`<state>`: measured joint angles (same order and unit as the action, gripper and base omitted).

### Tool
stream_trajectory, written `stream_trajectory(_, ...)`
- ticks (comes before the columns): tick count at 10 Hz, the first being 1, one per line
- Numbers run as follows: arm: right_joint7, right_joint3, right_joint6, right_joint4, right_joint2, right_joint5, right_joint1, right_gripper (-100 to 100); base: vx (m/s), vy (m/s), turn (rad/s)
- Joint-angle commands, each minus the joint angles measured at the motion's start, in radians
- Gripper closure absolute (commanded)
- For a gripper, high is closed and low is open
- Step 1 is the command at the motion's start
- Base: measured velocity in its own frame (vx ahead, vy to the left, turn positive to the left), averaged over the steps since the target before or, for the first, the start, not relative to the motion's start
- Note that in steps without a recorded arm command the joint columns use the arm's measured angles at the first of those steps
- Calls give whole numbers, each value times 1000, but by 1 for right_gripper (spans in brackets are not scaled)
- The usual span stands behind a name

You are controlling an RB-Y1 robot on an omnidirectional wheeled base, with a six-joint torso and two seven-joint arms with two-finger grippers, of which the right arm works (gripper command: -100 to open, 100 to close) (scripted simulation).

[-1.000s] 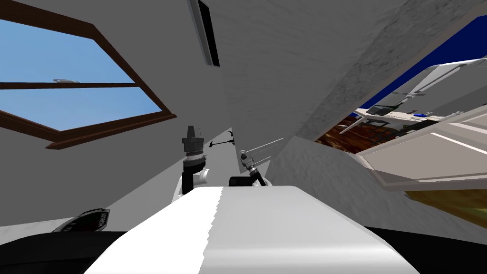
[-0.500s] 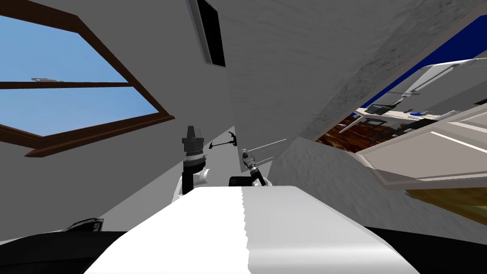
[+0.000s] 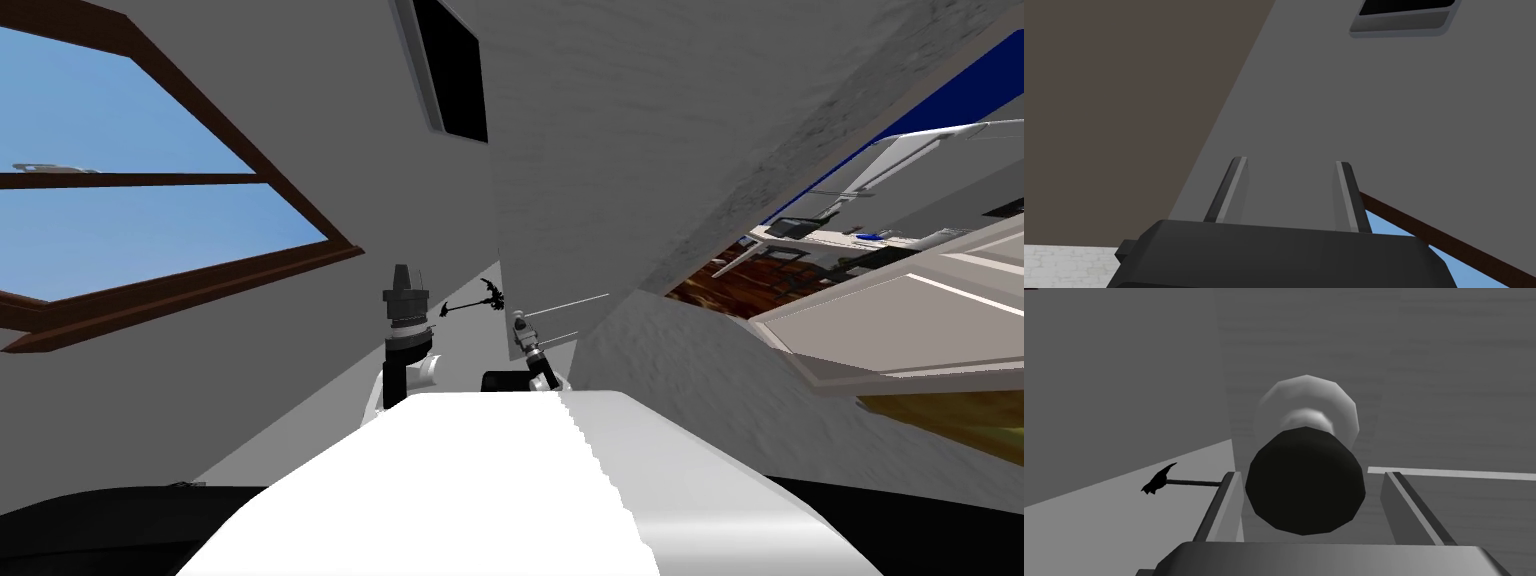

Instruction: Push the door open

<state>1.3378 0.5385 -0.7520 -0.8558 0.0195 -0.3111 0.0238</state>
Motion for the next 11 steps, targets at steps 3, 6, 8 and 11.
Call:
stream_trajectory(3,-14,-50,-17,14,-19,-20,-11,100,136,163,-52)
stream_trajectory(6,-24,-73,-18,16,11,-30,-10,100,121,104,-45)
stream_trajectory(8,-29,-85,-20,18,15,-35,-11,100,137,104,-50)
stream_trajectory(11,-40,-112,-24,22,15,-47,-13,100,109,80,-29)
